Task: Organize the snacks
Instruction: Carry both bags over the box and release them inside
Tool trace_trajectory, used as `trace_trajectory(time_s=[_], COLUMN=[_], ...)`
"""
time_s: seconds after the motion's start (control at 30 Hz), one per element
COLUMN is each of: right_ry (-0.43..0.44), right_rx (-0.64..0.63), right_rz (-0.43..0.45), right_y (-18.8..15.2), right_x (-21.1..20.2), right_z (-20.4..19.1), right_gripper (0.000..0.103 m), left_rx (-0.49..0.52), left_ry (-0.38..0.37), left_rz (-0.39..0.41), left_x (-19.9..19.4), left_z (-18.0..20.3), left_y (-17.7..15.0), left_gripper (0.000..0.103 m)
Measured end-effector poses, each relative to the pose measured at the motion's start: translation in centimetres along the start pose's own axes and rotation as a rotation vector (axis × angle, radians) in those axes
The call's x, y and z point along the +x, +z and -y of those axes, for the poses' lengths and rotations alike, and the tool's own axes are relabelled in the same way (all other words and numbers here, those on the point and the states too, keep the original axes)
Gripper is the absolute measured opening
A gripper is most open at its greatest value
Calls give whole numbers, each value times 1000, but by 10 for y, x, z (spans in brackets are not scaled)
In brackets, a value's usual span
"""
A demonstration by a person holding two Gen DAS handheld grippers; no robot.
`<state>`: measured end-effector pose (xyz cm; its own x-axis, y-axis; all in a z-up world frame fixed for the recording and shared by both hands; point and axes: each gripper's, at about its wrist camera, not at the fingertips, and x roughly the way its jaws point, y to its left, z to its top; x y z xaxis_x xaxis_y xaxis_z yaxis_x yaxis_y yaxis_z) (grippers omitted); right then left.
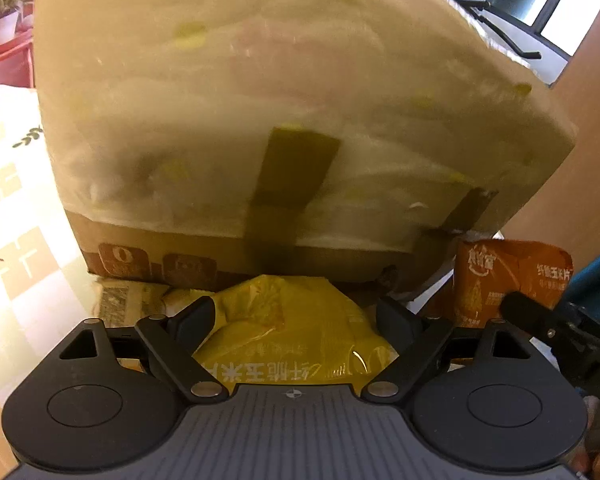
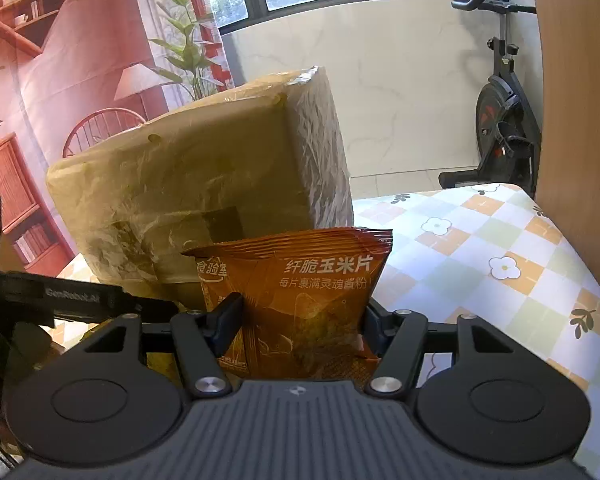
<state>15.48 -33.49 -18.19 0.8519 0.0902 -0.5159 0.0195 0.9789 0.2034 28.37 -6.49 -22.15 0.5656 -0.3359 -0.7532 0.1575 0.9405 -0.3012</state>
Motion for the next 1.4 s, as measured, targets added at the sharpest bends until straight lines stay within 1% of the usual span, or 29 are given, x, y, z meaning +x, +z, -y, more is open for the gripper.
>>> trace_trajectory(time_s=[0.13,0.2,0.37,0.4,0.6,0.8,1.07,1.2,1.4], right_ry=[-3,-6,-8,-10,-19,-20,15,38,95], right_rx=[5,8,1,-1,-10,-17,-23,-27,-19], right_rz=[-2,-3,6,8,31,58,119,157,242], right_y=[-1,-1,1,1,5,10,21,33,56], right_x=[0,1,-3,-4,-13,-29,-54,-68,-90], right_z=[1,2,1,0,-2,-9,-22,-28,-37], right_gripper=[63,63,63,63,63,63,63,63,63], left_rx=[5,9,29,27,84,58,90,99,127], left_ry=[-33,-41,-47,-56,-67,-90,-98,-111,-127], left_rz=[-47,-40,-11,1,93,188,308,365,458], left_x=[14,16,7,4,-36,-79,-129,-142,-163], left_z=[-2,0,2,1,-3,-16,-22,-20,-10], left_y=[-9,-12,-17,-18,-24,-30,-38,-34,-14], left_gripper=[93,88,81,79,78,78,78,78,78])
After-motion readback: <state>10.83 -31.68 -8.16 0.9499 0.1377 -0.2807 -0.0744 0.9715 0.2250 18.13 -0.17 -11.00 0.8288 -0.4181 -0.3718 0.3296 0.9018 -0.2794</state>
